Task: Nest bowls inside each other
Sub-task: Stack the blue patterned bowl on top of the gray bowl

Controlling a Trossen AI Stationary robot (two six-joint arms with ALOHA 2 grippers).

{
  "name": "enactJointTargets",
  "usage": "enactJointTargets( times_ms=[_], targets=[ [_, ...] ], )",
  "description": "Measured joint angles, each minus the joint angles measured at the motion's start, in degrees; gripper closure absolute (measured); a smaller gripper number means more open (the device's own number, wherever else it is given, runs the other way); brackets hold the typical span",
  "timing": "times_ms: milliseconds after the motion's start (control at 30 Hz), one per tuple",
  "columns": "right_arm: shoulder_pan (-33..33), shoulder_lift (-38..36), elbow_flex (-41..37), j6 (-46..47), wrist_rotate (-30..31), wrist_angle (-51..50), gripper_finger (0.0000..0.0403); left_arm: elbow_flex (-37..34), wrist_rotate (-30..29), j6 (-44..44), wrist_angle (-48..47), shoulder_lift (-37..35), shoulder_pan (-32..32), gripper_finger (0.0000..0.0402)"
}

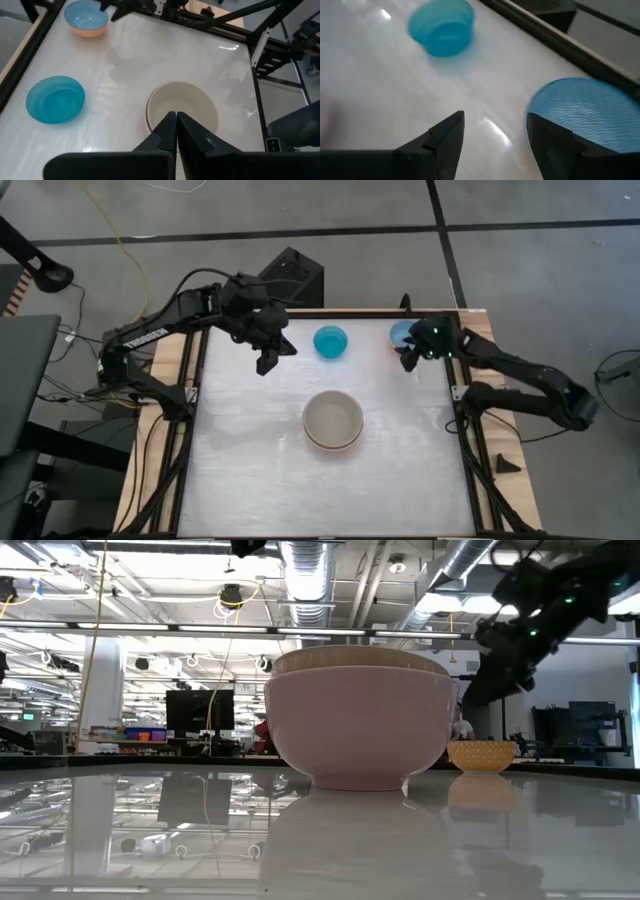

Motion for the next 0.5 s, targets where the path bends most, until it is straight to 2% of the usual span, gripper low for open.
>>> enactJointTargets(
  times_ms=[200, 500],
  targets=[
    [-3.78, 10.92, 5.51, -7.27, -1.14, -7.67, 0.0163, 0.0, -1.54, 0.07, -0.39, 0.0, 0.0, 0.0401],
    [-3.89, 25.5, 8.59, -9.21, -0.95, -8.17, 0.0165, 0.0, -2.26, -0.82, -0.59, 0.0, 0.0, 0.0401]
  ],
)
